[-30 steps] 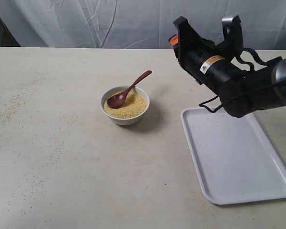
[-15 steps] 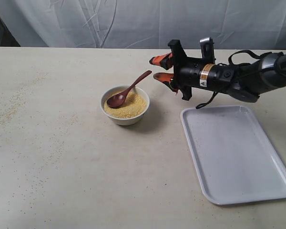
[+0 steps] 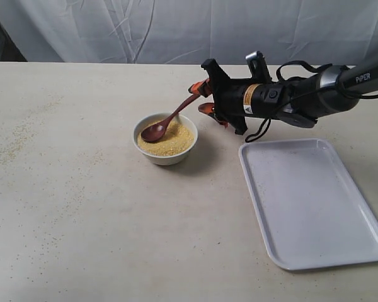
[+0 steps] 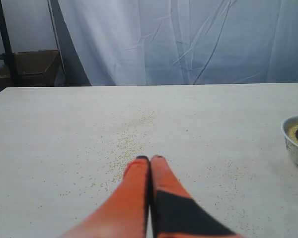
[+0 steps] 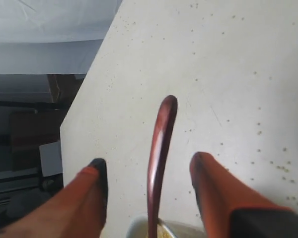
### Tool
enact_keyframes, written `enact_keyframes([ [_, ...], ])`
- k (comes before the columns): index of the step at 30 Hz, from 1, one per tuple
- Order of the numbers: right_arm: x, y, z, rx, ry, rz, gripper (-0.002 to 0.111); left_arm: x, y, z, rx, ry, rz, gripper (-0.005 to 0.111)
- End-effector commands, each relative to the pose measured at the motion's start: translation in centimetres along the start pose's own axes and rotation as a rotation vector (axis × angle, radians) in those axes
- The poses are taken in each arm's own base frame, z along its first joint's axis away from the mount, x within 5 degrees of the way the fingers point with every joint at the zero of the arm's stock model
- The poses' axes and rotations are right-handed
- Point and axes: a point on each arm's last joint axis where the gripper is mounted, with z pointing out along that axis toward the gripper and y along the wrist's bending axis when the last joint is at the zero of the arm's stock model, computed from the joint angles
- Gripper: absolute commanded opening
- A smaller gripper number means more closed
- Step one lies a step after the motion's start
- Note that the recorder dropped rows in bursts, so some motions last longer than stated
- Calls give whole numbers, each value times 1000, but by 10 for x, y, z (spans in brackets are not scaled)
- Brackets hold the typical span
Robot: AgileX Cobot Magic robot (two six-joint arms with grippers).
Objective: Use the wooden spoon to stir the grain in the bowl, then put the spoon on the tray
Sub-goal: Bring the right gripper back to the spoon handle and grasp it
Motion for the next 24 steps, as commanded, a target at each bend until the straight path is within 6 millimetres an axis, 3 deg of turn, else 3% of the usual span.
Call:
enact_keyframes([
  [1,-4,2,13,-54,7,12,51,1,0,0,0,-4,-5,0],
  [11,2,0,32,-62,17,44,49,1,0,0,0,-4,-5,0],
  [13,2,-1,33,-48,12,44,38,1,0,0,0,-4,-5,0],
  [14,1,-1,33,-51,4,57,24,1,0,0,0,-4,-5,0],
  [17,-1,0,33,-62,-16,98,-1,1,0,0,0,-4,-5,0],
  [21,-4,7,30,-92,-45,141,3,1,0,0,0,-4,-5,0],
  [24,-9,24,22,-130,-67,102,3,1,0,0,0,-4,-5,0],
])
